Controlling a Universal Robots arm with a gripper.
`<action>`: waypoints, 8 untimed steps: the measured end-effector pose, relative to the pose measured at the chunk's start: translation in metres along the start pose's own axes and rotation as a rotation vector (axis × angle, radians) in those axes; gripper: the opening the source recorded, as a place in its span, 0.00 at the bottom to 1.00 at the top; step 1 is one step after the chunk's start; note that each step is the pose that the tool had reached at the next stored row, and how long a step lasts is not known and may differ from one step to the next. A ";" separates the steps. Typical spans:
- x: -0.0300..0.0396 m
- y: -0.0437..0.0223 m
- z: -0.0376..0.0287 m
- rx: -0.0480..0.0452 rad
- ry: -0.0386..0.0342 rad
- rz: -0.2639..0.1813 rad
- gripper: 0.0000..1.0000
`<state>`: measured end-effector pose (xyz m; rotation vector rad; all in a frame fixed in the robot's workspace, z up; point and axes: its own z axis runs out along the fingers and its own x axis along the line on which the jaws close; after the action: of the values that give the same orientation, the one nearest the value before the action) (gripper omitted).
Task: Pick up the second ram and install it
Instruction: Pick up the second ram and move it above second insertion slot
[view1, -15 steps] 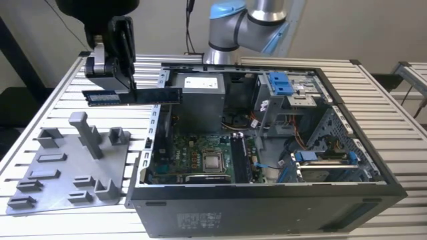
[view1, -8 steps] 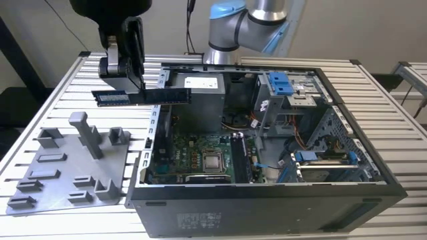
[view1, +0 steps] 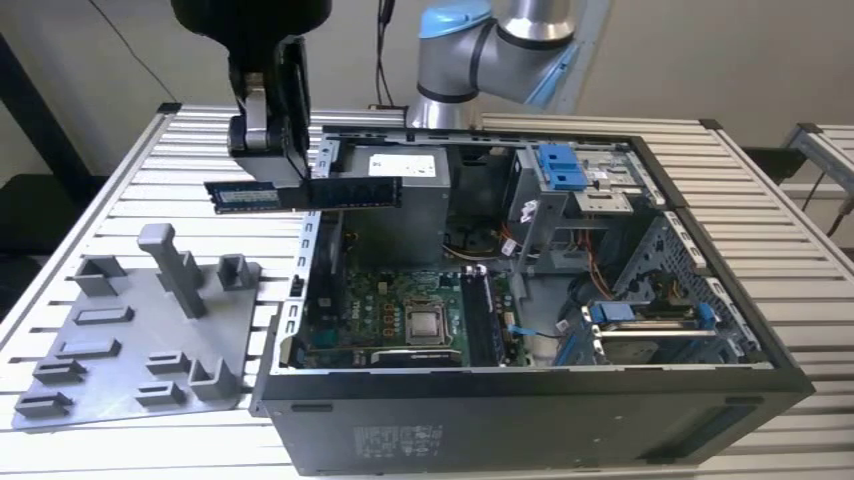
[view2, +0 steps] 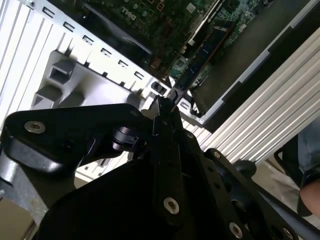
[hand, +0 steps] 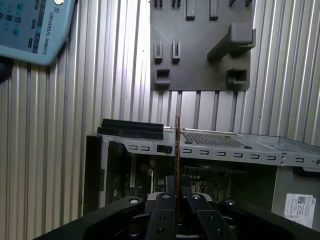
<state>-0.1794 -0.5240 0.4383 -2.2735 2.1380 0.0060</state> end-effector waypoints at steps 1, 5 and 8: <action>0.0001 -0.0016 0.0001 0.0000 0.0000 0.000 0.14; 0.0005 -0.0078 0.0002 0.0000 0.0001 0.000 0.14; 0.0008 -0.0126 0.0005 0.0000 0.0000 0.000 0.14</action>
<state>-0.1668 -0.5240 0.4380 -2.2735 2.1380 0.0060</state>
